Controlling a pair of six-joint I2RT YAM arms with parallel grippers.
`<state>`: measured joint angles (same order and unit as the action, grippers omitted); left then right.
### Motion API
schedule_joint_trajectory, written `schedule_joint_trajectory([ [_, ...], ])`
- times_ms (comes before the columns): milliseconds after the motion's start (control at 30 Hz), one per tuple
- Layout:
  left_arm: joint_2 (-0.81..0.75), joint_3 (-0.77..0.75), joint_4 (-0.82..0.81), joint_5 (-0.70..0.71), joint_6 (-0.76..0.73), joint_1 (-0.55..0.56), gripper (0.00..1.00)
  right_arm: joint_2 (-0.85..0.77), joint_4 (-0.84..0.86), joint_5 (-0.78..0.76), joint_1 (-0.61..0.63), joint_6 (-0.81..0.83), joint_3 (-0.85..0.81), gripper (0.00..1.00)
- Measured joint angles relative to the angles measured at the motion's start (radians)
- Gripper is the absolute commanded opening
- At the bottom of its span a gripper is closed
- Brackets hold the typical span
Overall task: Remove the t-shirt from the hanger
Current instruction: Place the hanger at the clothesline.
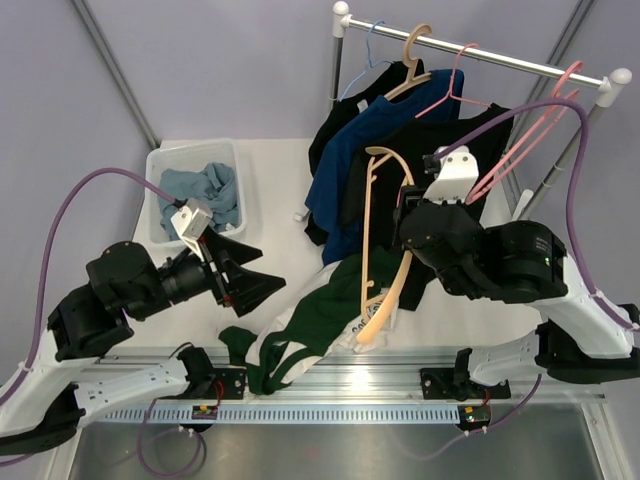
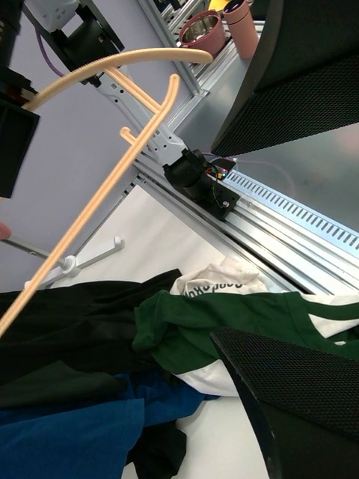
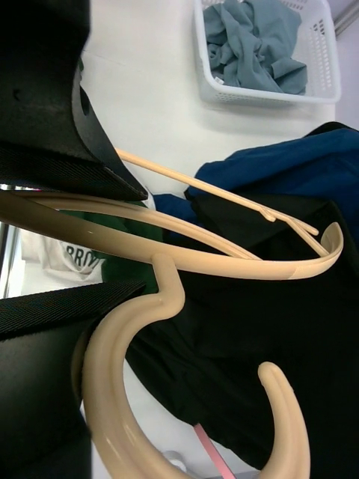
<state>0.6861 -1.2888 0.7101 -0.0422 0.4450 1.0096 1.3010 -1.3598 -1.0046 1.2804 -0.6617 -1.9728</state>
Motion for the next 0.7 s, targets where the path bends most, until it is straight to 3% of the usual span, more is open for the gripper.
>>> schedule_joint_trajectory([
  [700, 0.104, 0.065, -0.154, -0.249, 0.001, 0.0, 0.99, -0.215, 0.0, -0.081, -0.045, 0.221, 0.066, 0.0],
])
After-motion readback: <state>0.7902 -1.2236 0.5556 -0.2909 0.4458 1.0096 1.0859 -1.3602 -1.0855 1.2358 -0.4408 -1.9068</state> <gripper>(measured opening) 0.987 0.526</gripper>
